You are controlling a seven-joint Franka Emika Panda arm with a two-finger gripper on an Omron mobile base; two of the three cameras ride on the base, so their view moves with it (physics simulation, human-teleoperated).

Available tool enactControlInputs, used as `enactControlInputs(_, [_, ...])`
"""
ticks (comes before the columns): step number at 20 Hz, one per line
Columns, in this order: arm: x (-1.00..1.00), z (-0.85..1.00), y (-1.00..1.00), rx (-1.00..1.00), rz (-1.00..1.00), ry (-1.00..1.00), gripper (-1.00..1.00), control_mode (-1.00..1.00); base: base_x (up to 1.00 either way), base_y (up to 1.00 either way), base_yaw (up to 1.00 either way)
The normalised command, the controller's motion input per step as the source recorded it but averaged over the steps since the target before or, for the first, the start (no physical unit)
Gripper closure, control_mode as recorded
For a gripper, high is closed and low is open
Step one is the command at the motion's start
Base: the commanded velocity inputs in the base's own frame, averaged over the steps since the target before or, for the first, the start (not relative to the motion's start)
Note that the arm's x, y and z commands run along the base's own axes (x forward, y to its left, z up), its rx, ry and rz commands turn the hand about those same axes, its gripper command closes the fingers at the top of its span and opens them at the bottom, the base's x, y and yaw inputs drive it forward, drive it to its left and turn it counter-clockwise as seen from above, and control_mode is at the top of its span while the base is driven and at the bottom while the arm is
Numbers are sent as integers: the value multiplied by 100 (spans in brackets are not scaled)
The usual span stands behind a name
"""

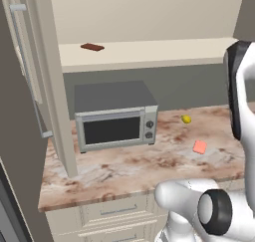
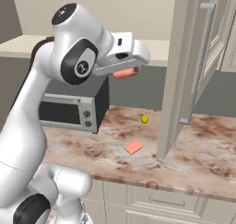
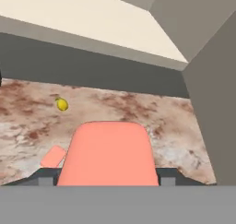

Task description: Pick the bar soap and bar soap from the cabinet and place them on the counter.

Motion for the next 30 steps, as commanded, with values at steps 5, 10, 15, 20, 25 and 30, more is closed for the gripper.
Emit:
enactControlInputs(5, [-46,-51,10,0,7,12,100,-100,0,0,0])
enactControlInputs(10, [-30,-74,7,0,7,10,100,-100,0,0,0])
enactControlInputs(15, [-22,-84,4,-2,5,11,100,-100,0,0,0])
enactControlInputs(20, [-7,-85,0,-5,1,15,100,-100,0,0,0])
enactControlInputs(25, [2,-80,0,-1,1,4,100,-100,0,0,0])
enactControlInputs(30, [12,-64,-11,0,0,0,100,-100,0,0,0])
